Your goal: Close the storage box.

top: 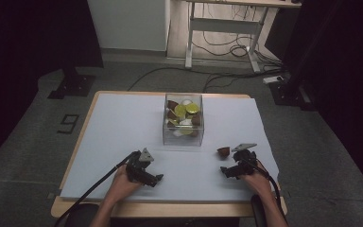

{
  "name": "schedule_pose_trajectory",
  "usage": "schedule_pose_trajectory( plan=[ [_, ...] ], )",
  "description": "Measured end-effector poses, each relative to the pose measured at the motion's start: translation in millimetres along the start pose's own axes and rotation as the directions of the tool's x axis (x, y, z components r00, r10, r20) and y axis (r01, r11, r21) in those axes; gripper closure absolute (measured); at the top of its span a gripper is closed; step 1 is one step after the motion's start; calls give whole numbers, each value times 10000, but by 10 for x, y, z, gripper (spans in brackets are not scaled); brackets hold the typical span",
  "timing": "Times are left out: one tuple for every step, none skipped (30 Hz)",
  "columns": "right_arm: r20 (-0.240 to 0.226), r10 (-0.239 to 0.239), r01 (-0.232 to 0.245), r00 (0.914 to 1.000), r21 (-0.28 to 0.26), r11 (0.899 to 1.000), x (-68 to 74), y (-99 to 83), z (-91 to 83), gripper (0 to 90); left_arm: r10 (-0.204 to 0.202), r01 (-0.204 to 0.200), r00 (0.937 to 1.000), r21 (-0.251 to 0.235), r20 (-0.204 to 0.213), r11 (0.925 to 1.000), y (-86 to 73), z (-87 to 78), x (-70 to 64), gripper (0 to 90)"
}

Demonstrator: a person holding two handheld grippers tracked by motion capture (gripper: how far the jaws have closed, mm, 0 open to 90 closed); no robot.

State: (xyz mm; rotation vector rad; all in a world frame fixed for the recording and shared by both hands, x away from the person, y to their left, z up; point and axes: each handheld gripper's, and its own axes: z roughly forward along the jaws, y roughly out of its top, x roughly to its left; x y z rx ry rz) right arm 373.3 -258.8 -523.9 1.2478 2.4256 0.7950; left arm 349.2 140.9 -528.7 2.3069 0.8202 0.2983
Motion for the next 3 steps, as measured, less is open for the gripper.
schedule_pose_trajectory(
  plan=[
    [-100, 70, -70, 9999, 4, 10000, -9, -10, 5, 0, 13, -13, 10000, 5, -5, 10000, 2, 0, 0, 0],
    [-96, 73, -74, 9999, -50, 10000, -10, -18, 4, 0, 6, -6, 10000, 11, 0, 10000, 2, -1, 2, 0],
    [-89, 80, -81, 9999, -127, 9999, -9, -25, 4, 0, 7, -7, 10000, 6, -3, 10000, 1, 0, 0, 0]
  ],
)
